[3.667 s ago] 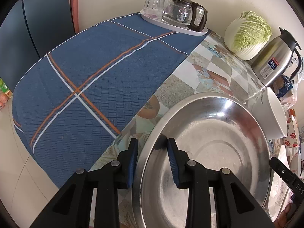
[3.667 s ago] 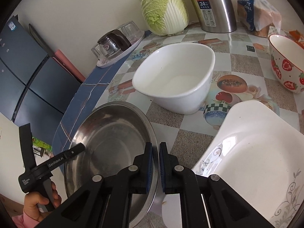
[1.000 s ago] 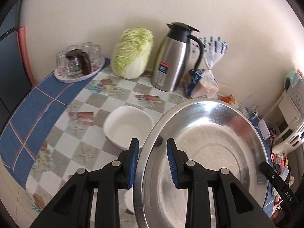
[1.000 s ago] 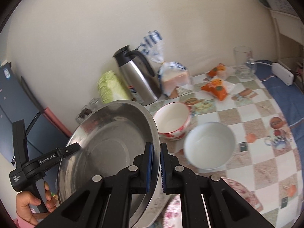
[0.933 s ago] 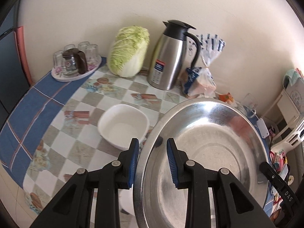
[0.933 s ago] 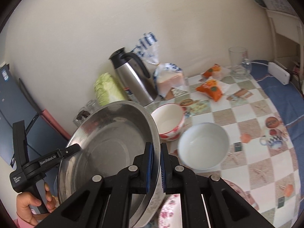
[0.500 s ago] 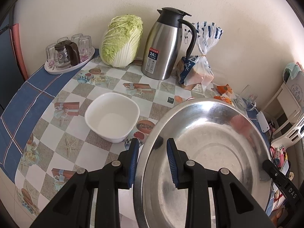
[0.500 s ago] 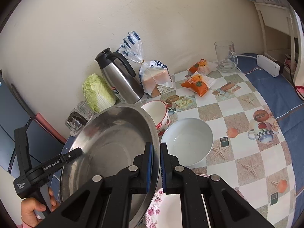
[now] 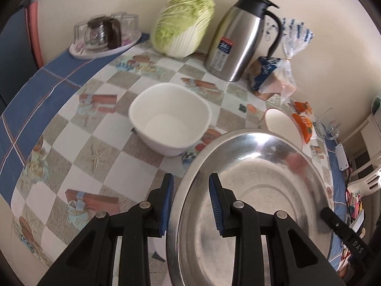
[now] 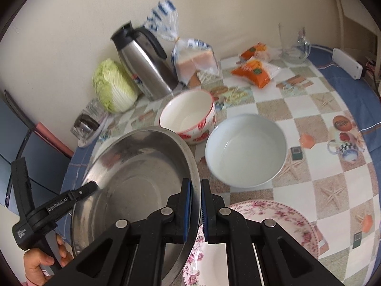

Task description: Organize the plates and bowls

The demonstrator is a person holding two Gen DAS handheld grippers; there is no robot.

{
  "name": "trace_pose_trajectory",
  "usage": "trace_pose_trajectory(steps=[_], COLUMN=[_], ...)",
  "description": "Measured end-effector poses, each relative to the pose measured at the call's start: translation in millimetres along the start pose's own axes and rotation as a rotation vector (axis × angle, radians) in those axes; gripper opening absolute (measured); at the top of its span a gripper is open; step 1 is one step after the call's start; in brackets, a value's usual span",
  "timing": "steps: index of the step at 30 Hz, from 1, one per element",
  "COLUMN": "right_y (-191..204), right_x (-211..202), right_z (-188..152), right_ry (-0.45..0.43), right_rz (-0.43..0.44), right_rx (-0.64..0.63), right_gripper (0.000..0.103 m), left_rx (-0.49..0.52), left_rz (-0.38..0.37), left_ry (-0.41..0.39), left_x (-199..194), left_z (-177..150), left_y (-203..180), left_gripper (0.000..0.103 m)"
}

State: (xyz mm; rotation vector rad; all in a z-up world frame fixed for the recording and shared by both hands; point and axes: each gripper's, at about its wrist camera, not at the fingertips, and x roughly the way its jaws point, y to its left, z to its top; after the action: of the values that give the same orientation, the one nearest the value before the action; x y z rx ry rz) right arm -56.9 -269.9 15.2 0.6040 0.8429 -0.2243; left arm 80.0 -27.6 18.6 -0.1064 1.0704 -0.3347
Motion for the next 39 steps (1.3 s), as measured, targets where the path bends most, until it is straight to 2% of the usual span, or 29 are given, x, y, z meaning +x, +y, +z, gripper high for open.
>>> trace_pose_trajectory(steps=[4,20,39], right_y=[6,7,6], right_x=[13,38,49], right_z=[-4,-8,-10], right_ry=[0.040,0.111,0.137], right_rz=[-0.014,-0.035,-0.046], right_rx=[-0.015,-0.020,-0.018], right_gripper=[0.010,0.012,0.012], left_rx=[-0.009,-0.049,-0.056], left_rz=[0.013,0.009,0.030], left_ry=[0.016,0.065,0.107], left_x=[3,22,40], left_z=[-1,-4,-5], left_y=[7,25,30], left_gripper=[0.031,0.031,0.031])
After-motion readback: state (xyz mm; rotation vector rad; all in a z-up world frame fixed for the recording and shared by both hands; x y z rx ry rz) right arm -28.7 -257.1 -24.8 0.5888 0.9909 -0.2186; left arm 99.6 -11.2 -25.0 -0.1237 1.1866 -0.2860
